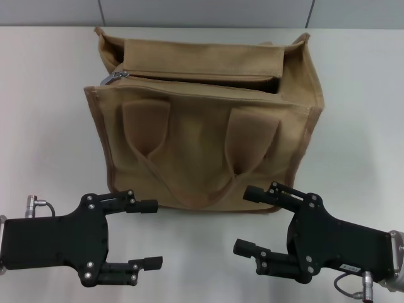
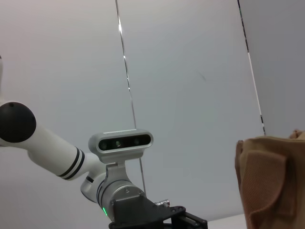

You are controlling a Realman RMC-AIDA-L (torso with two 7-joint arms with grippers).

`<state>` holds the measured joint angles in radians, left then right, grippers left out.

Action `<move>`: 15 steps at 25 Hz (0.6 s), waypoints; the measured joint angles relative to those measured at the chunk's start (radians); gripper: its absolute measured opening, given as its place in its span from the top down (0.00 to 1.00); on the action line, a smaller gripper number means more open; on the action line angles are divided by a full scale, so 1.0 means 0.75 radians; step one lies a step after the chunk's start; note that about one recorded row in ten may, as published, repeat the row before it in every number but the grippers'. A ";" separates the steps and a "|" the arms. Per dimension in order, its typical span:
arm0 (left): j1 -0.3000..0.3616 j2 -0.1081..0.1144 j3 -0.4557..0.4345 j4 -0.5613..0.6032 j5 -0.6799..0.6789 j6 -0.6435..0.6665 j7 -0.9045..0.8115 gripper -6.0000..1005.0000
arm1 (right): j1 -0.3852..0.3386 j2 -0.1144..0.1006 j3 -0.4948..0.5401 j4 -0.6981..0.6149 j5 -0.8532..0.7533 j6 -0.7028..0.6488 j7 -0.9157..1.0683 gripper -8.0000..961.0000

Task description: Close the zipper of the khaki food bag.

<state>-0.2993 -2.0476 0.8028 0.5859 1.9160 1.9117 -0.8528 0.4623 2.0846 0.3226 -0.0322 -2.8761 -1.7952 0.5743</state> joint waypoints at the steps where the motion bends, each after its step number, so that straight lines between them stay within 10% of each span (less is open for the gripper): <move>1: -0.001 0.000 0.001 0.000 0.000 -0.001 0.000 0.22 | 0.000 0.000 0.002 0.006 0.000 0.011 0.000 0.18; 15: 0.006 -0.010 -0.137 -0.017 -0.020 -0.006 0.024 0.23 | -0.009 0.002 0.006 0.033 0.000 0.024 -0.014 0.18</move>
<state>-0.2946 -2.0550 0.7001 0.5734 1.9006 1.9071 -0.8346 0.4554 2.0860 0.3268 -0.0073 -2.8761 -1.7776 0.5640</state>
